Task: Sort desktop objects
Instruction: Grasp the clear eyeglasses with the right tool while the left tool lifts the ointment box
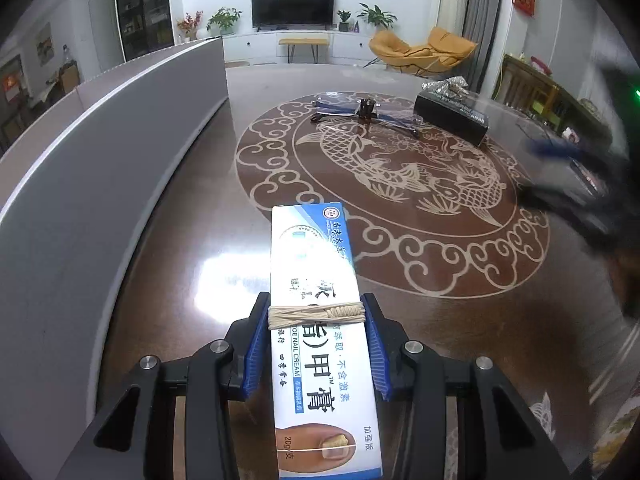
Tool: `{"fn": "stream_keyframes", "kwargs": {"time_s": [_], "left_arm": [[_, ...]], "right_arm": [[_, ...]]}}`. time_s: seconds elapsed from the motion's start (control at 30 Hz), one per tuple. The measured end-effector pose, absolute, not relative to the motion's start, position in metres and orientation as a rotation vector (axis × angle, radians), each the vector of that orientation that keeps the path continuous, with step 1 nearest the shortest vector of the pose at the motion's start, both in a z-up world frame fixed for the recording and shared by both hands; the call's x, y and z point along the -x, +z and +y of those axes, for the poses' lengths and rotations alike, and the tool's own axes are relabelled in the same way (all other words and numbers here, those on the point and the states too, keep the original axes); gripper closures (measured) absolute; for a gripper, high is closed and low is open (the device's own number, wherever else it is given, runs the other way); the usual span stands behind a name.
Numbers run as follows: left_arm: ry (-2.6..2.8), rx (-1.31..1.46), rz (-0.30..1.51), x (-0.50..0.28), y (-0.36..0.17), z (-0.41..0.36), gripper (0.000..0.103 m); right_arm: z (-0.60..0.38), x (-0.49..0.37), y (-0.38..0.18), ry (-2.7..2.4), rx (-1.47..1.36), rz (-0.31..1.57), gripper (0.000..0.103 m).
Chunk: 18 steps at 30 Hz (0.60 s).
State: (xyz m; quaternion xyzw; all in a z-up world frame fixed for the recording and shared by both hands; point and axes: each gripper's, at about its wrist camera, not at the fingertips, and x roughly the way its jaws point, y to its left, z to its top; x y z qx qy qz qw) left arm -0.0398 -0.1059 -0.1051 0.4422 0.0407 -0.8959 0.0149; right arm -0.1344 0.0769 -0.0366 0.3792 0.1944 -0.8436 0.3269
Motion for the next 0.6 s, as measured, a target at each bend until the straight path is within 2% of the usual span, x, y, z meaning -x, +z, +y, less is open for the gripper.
{"fn": "stream_keyframes", "kwargs": {"time_s": [0.1, 0.2, 0.3, 0.33, 0.37, 0.43, 0.47, 0.6], "left_arm": [[-2.81, -1.383, 0.186, 0.039, -0.105, -0.112, 0.059], [-2.832, -1.389, 0.21, 0.033, -0.106, -0.116, 0.059], [-2.85, -1.391, 0.195, 0.027, -0.107, -0.118, 0.059], [-2.854, -1.393, 0.195, 0.026, -0.107, -0.118, 0.059], [-2.86, -1.395, 0.2, 0.025, -0.107, -0.119, 0.059], [-2.873, -1.391, 0.207, 0.024, -0.108, -0.121, 0.059], [-2.88, -1.383, 0.207, 0.023, -0.108, -0.121, 0.059], [-2.897, -1.369, 0.249, 0.014, -0.106, -0.122, 0.059]], "right_arm": [[0.014, 0.181, -0.039, -2.112, -1.002, 0.658, 0.002], [-0.024, 0.231, -0.045, -2.07, -1.087, 0.678, 0.014], [-0.045, 0.264, -0.054, -2.032, -1.163, 0.662, 0.016], [-0.049, 0.272, -0.059, -2.013, -1.195, 0.675, 0.028], [-0.053, 0.277, -0.063, -1.987, -1.228, 0.687, 0.035], [-0.051, 0.282, -0.069, -1.924, -1.287, 0.638, 0.066], [-0.047, 0.281, -0.066, -1.917, -1.29, 0.618, 0.075], [-0.02, 0.257, -0.058, -1.939, -1.278, 0.543, 0.077]]}}
